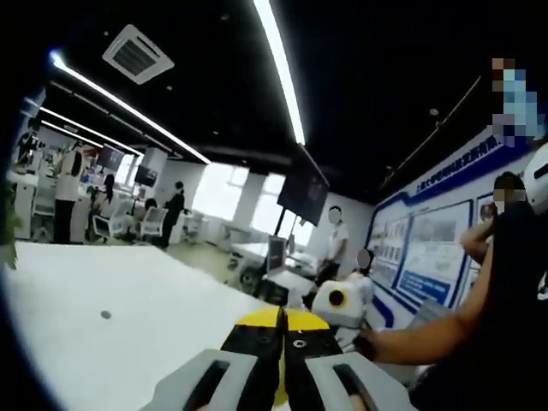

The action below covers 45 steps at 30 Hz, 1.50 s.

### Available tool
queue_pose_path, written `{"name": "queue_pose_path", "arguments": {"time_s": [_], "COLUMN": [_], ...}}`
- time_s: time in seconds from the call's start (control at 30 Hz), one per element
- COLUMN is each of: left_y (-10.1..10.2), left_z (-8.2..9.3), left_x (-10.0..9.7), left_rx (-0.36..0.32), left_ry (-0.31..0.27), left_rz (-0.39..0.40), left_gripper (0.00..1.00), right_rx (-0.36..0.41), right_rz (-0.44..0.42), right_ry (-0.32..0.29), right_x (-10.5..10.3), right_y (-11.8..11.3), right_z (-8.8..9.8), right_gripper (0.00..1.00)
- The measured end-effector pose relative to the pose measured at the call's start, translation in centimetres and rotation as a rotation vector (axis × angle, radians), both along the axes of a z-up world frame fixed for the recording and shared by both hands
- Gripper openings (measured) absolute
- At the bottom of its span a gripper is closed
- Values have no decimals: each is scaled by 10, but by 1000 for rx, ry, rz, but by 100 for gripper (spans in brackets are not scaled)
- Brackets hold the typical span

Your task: Compare the silicone blocks by pressing each to a similar depth, holding the contact briefly, and releasing to observe deformation and rebound differences across the visible hardness samples.

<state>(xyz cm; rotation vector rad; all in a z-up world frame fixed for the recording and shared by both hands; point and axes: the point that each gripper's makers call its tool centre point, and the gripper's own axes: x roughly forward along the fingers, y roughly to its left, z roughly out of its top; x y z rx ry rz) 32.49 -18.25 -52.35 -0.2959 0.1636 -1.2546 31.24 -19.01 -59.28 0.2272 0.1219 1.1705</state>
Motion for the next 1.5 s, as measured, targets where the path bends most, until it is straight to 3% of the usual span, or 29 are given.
{"name": "queue_pose_path", "arguments": {"time_s": [0.13,0.23,0.47,0.53,0.6,0.7,0.73,1.0,1.23,1.27,1.3,1.33,1.37,1.4,1.5], "left_y": [2,4,5,5,7,7,7,10,7,7,6,8,8,8,5], "left_z": [-2,-4,-6,-6,-9,-9,-11,-8,-8,-6,-4,-3,-2,-1,0], "left_x": [0,-7,-5,-3,-2,-4,-6,-8,-11,-12,-16,-13,-12,-13,-14], "left_rx": [-3,17,37,33,40,65,78,59,65,57,38,28,23,19,28], "left_ry": [22,-3,-59,-46,13,-46,-57,-23,-39,-31,22,27,25,25,6], "left_rz": [-6,-45,-12,0,3,10,6,12,5,2,-19,-12,-11,-12,-11], "left_gripper": [0,0,0,0,0,0,0,0,0,0,0,0,0,0,0], "right_rx": [-16,-35,-59,-65,-74,-81,-76,-78,-75,-61,-59,-39,-45,-65,-44], "right_rz": [16,32,36,35,43,52,74,68,53,54,52,52,55,21,29], "right_ry": [56,82,91,94,107,113,140,117,99,58,77,103,76,-21,36], "right_x": [-6,-10,-13,-12,-14,-16,-20,-17,-17,-17,-18,-19,-20,-15,-15], "right_y": [1,2,4,4,4,7,7,7,5,5,4,5,6,5,4], "right_z": [-1,-2,-3,-3,-4,-6,-6,-5,-6,-4,-6,-3,-1,2,0], "right_gripper": [6,4,2,1,1,1,1,1,0,0,1,2,3,5,9]}}
